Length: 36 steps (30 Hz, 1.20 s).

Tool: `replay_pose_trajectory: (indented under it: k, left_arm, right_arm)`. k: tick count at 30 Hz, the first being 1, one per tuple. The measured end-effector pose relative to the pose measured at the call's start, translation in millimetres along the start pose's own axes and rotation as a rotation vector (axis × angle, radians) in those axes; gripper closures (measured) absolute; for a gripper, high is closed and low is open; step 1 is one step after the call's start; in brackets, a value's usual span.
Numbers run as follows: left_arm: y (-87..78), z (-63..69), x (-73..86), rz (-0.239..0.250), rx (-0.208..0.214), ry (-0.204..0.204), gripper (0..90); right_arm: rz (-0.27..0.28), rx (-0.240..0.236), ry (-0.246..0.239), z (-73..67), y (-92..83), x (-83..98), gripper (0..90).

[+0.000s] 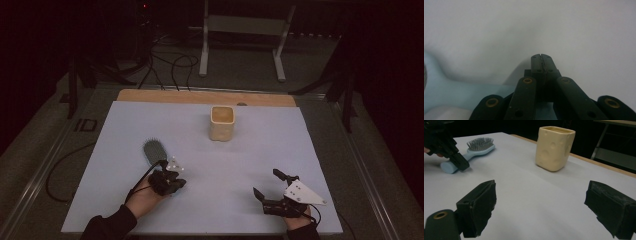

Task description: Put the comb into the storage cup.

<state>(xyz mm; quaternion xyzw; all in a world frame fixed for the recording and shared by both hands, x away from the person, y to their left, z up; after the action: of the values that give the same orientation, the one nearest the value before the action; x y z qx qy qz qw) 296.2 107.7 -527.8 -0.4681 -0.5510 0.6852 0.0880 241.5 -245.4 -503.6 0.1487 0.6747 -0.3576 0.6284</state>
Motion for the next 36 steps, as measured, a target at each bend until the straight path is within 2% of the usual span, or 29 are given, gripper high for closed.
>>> replay_pose_trajectory:
  k: [7, 19, 21, 27, 31, 36]
  left_arm:
    - [-11.4, -5.7, 17.7, -0.037, -0.019, 0.003, 90.0]
    - [-32.5, -19.0, 48.4, -0.072, -0.048, -0.037, 90.0]
    - [-35.9, -20.1, 52.7, -0.083, -0.050, -0.026, 90.0]
    - [-44.1, -26.5, 63.7, -0.105, -0.076, -0.032, 90.0]
    - [-49.4, -33.4, 71.1, -0.120, -0.100, -0.047, 90.0]
    - [-54.3, -42.0, 79.1, -0.126, -0.109, -0.073, 90.0]
  right_arm:
    - [0.003, 0.001, 0.004, 0.2, 0.1, -0.4, 9.5]
    - [0.002, 0.004, 0.006, 0.6, 0.1, -0.1, 9.5]
    - [-0.004, 0.004, -0.003, 0.3, 0.4, 0.6, 9.5]
    - [-0.005, 0.003, -0.003, -0.2, 0.5, 0.4, 9.5]
    - [0.000, 0.003, 0.007, 0.3, 0.0, 0.2, 9.5]
    - [0.000, 0.004, 0.002, 0.6, 0.6, 0.2, 9.5]
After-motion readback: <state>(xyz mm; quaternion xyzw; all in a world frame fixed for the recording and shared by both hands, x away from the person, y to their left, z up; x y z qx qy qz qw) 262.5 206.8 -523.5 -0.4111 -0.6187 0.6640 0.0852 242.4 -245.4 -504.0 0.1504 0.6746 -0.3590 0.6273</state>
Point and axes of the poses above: each handheld gripper's, and its own axes: y roughly forward along the jaws, x roughly out of its underside, z roughly to its right, the point moved 3 cm from there along y, roughly forward along the jaws, and after that the axes turned 8 degrees about -x, right-handed, at the moved point
